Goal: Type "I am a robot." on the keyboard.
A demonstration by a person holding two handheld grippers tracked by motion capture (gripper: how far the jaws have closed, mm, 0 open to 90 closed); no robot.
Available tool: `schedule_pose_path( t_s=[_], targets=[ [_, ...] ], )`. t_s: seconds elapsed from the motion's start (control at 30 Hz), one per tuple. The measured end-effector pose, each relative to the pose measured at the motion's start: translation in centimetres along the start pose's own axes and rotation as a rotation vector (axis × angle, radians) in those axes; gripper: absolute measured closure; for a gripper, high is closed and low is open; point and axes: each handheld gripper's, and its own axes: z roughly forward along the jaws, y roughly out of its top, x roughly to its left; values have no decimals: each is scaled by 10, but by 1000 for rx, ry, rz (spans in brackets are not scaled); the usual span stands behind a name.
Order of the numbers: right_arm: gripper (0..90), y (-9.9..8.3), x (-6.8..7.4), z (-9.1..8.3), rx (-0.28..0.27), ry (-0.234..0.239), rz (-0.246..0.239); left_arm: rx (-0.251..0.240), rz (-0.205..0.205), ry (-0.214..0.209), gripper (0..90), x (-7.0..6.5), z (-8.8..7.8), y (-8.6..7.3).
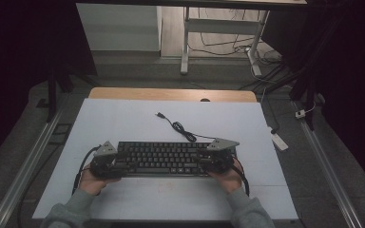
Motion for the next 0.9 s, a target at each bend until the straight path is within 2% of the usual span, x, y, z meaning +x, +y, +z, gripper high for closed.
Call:
schedule_pose_path(
  t_s=[0.2,0.53,0.9],
  targets=[
    [592,0,-1,0,1,-2,-1,14,30,-21,517,-7,7,3],
    [590,0,-1,1,5,0,2,30,62,-42,870,-19,18,9],
    [585,-1,-1,2,17,-1,1,98,114,-76,889,-32,38,10]
  ],
)
